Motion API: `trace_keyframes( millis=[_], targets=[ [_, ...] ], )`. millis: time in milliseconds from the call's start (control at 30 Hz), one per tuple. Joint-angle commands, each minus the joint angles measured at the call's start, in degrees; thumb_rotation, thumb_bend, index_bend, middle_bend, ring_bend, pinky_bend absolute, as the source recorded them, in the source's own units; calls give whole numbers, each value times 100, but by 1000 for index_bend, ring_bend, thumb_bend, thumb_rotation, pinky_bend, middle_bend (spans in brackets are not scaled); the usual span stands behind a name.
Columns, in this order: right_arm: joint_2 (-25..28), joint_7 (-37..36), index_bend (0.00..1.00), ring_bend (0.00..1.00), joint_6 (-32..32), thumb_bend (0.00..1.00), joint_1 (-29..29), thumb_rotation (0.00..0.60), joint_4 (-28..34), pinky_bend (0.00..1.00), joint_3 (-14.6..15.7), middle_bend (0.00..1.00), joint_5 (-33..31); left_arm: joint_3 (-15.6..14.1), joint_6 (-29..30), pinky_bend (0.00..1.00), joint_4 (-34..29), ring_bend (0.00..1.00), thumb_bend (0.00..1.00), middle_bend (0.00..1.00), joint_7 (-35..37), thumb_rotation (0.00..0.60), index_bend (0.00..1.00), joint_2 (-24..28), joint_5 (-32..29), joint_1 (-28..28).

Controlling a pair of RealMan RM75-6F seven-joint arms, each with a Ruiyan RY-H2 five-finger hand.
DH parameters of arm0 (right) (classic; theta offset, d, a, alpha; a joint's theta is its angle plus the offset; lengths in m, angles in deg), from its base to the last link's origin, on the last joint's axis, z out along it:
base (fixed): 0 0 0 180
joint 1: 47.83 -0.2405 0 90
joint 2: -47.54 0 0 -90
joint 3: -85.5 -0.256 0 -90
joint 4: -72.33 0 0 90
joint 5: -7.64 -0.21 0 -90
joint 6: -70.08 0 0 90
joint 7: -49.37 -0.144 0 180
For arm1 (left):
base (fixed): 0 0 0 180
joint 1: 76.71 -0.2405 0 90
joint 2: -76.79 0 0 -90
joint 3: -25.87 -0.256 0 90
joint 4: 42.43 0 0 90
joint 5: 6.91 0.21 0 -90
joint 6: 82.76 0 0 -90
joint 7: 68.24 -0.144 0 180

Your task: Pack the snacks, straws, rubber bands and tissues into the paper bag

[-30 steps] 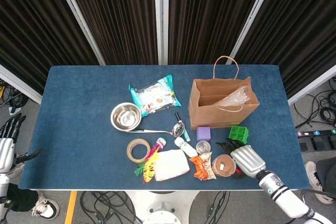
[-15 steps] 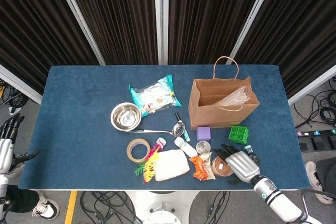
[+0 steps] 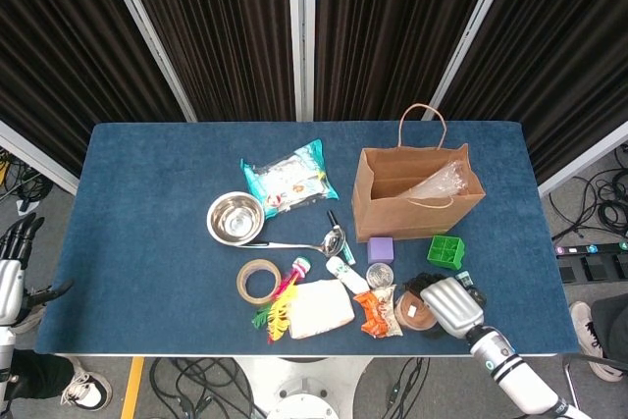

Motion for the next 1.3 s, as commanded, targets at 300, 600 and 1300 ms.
trace_keyframes(
  millis=[300, 600, 1300],
  targets=[
    [548, -176, 331, 271, -876, 109, 131, 600, 743, 406, -105, 365, 657, 7, -1, 144, -5, 12, 32, 143, 23, 600, 100, -9, 25, 23],
    [691, 244, 354, 290, -1684, 131, -93, 600, 2026, 432, -909, 381, 1301, 1, 33, 144, -36, 12, 32, 143, -1, 600, 99, -6, 59, 30],
    [-763, 2282, 355, 290, -2945, 152, -745, 600, 571, 433, -3202, 383, 433, 39, -48, 144, 152, 12, 32, 143, 205, 600, 99, -13, 6, 66]
  ],
)
